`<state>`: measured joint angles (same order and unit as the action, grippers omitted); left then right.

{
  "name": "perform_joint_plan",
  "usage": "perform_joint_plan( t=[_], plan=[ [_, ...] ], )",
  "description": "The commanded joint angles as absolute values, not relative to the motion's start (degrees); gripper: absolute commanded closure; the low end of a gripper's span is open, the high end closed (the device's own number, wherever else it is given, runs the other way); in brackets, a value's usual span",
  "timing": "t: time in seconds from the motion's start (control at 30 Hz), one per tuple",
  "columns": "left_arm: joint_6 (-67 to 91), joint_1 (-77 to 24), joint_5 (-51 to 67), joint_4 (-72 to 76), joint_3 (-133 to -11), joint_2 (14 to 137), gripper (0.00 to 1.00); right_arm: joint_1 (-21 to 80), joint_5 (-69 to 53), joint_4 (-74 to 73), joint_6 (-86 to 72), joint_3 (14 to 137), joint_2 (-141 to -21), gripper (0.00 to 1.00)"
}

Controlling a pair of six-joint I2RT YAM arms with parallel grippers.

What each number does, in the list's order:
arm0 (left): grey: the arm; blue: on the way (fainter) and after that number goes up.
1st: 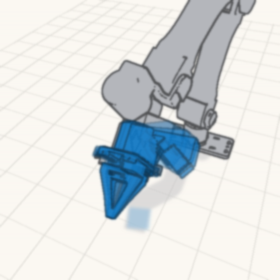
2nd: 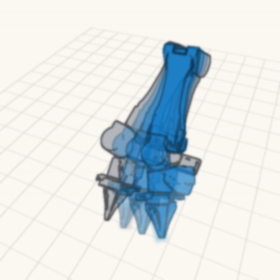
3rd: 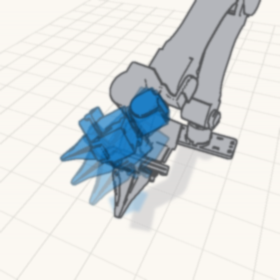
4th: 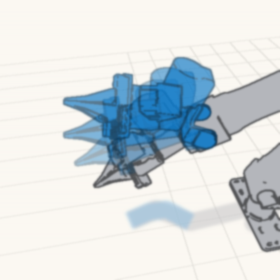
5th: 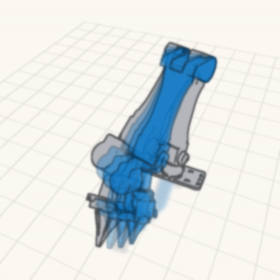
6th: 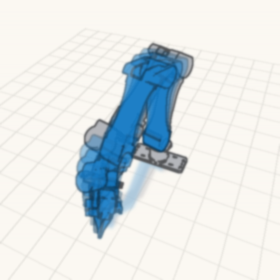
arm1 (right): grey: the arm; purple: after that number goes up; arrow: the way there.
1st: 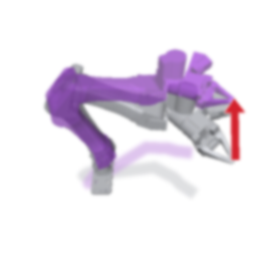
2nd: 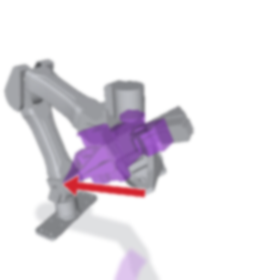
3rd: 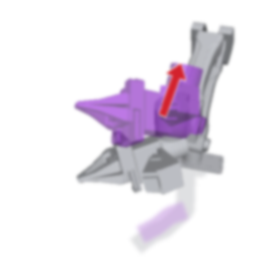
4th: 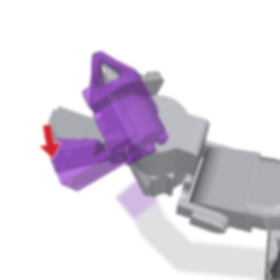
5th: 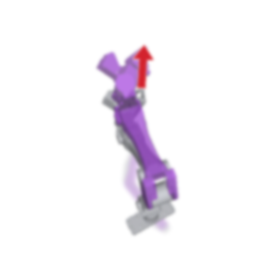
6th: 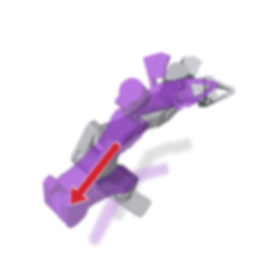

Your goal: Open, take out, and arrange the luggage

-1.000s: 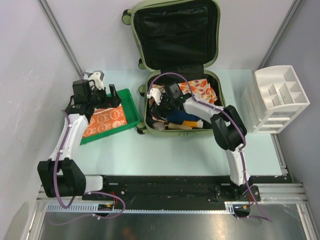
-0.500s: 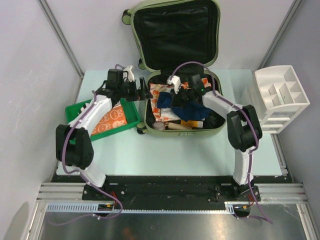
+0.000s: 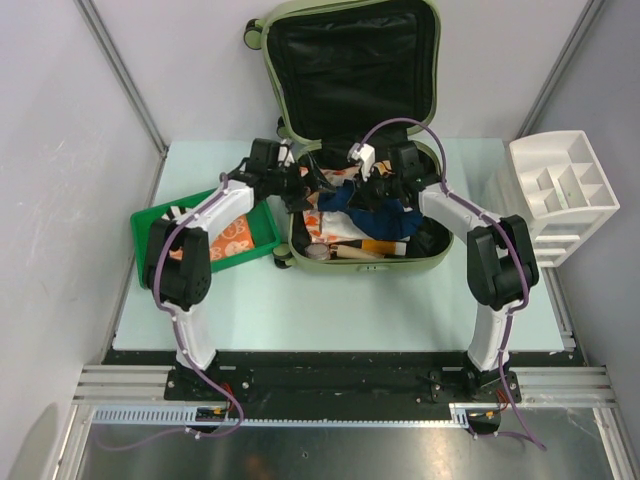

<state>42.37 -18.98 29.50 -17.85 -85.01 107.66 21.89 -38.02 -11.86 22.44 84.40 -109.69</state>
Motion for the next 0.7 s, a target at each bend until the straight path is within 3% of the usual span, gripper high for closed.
perform_joint_plan(
  t=[0.0,0.67],
  plan=[
    [52.6,-20.2,32.2,-14.2,-87.6,110.7,0.00,22.1,-38.0,-7.8,19.6,84.1,-106.6,1.00],
    [59.7,-22.5,37.3,-7.9,-90.2,119.1,0.00,26.9,-39.6,-6.0,18.7,79.7,-102.9,1.00]
  ],
)
